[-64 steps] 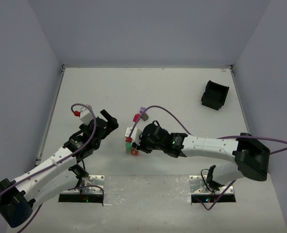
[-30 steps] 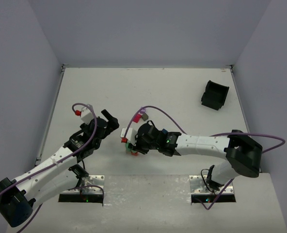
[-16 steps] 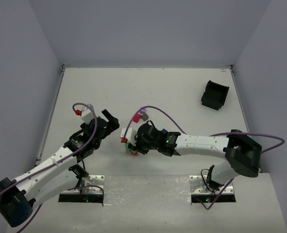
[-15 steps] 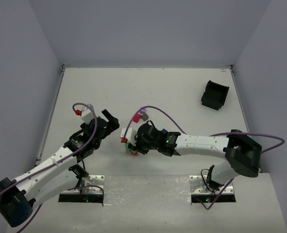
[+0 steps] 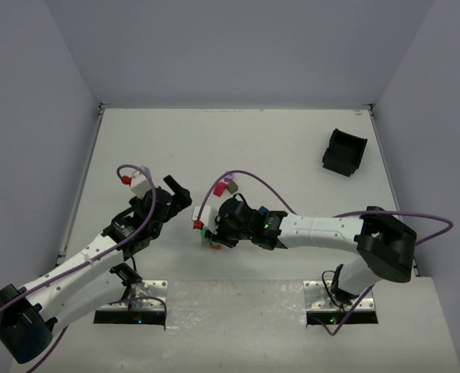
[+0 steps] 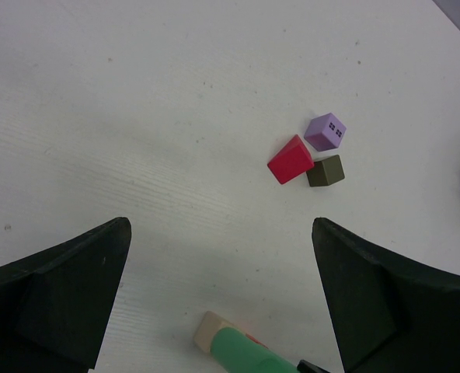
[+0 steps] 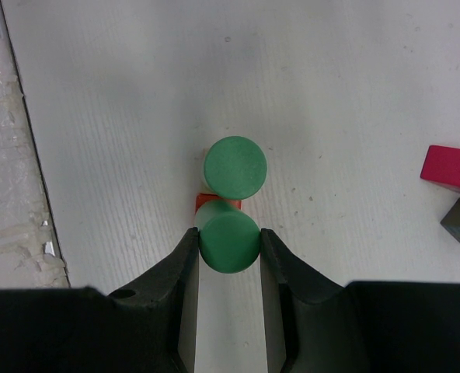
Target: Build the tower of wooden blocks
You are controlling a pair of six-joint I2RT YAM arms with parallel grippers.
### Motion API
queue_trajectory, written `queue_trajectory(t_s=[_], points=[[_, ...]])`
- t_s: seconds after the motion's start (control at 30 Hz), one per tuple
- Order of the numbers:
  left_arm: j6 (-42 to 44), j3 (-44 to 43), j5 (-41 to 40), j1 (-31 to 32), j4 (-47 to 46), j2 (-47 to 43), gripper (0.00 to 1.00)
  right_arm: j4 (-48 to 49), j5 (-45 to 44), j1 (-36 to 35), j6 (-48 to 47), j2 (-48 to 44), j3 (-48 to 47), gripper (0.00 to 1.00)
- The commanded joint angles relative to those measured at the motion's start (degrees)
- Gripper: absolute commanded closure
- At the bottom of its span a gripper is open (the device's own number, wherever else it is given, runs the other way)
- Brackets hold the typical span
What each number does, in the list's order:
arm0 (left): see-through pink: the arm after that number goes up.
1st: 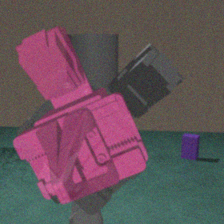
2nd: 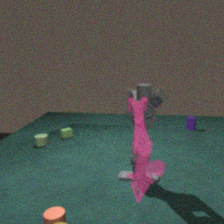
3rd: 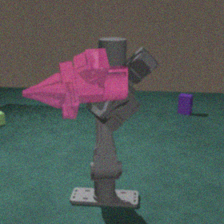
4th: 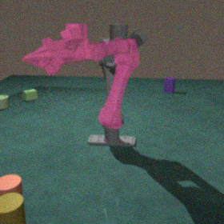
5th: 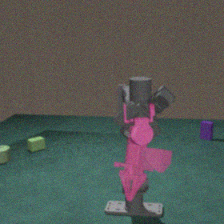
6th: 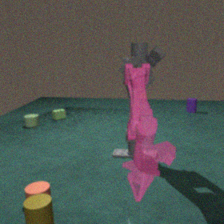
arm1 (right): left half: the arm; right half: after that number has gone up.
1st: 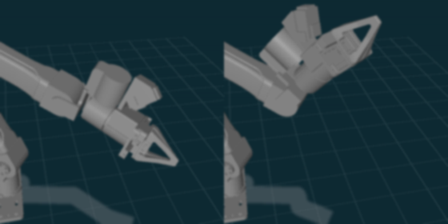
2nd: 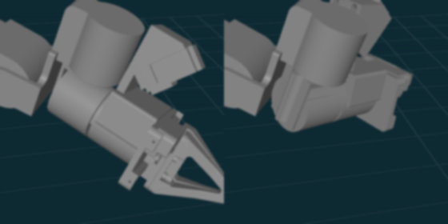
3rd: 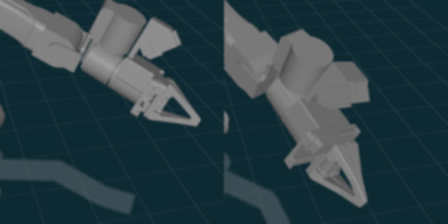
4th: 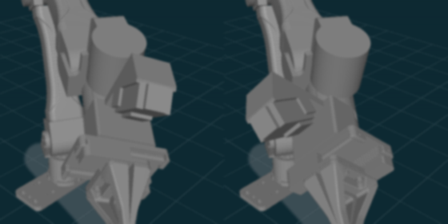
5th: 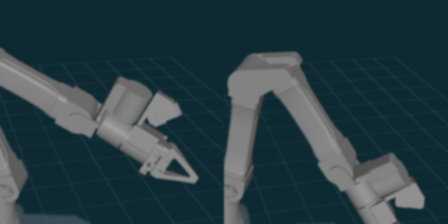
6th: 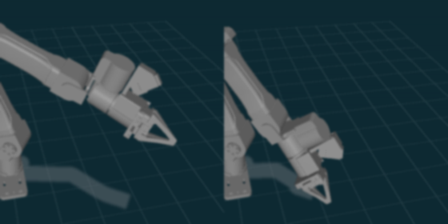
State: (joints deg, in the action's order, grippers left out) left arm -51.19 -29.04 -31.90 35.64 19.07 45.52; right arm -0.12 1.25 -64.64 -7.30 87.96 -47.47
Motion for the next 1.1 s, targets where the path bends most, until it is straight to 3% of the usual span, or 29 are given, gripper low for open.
queue_trajectory(t_s=[0.0, 1.07], points=[[0.9, -0.2, -0.1, -0.2, -2.3, -0.1, 0.0, 1.4, -0.8, -0.3, 0.8, -0.2, -2.5, 0.89], [2.0, -0.1, 1.1, -0.3, -3.1, 0.2, 0.0, 0.7, -1.1, -0.3, 1.6, 0.7, -3.1, 0.8]])
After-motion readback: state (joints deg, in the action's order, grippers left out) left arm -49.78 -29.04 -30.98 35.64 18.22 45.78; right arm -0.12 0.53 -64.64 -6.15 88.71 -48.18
